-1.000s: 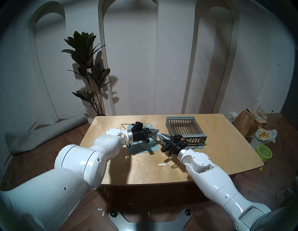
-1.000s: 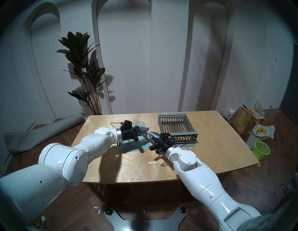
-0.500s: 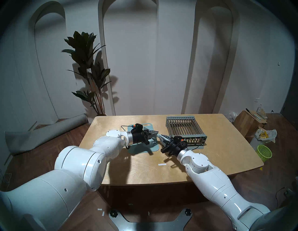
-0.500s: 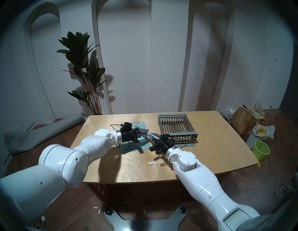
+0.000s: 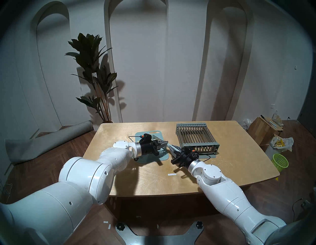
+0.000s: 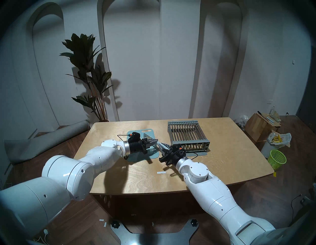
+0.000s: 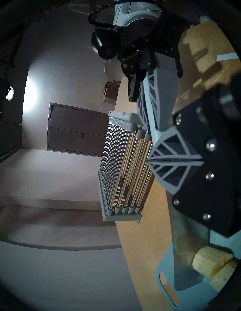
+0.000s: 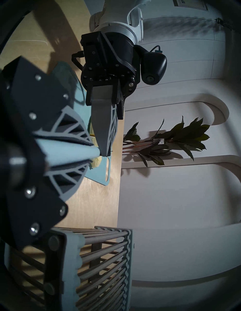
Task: Cut the banana into four pieces on the cutting board
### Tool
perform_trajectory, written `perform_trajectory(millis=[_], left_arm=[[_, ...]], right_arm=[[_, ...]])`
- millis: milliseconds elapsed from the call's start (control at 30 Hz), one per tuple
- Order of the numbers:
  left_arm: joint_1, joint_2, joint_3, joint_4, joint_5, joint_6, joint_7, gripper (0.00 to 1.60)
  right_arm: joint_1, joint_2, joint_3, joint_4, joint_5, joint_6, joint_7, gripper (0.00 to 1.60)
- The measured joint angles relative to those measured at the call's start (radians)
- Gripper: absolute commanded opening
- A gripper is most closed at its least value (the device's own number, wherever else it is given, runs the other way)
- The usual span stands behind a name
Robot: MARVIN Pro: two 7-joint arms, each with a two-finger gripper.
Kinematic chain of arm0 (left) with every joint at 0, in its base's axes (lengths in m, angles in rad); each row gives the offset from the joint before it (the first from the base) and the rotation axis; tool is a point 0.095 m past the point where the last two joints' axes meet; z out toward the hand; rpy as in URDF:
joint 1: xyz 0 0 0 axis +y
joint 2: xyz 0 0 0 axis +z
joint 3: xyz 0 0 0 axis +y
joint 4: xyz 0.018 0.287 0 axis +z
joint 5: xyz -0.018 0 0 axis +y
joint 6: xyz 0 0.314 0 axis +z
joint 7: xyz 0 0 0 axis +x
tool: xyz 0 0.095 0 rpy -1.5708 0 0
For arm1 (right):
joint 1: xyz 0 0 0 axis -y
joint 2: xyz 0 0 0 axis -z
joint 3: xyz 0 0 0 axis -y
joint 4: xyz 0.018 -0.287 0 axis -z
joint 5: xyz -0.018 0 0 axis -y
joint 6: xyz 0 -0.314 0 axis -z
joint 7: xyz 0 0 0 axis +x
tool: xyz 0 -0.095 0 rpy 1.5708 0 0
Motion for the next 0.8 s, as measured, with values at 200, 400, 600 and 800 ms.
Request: perform_trajectory(millis=[200,400,600,800], left_arm=[[0.008,-0.002,-0.004,0.001,-0.006,0.0,0.004,0.0],[0.018,-0.004,-0.01,0.001,-0.014,-0.001,0.004,0.0],[0.024,-0.005,-0.011,0.001,-0.017,-0.002,-0.002,0.0],[0.027,-0.002,-0.012,0.0,-0.018,-0.001,-0.013,0.0]], right_arm=[[-0.002,0.0,-0.001,0.005,0.001,0.003,0.0,0.0],[-0.007,0.005,-0.004,0.005,0.001,0.007,0.001,0.0],[-0.01,0.014,-0.006,0.002,0.0,0.011,0.002,0.0],[-0.014,0.02,-0.005,-0.006,0.003,0.014,-0.005,0.0]])
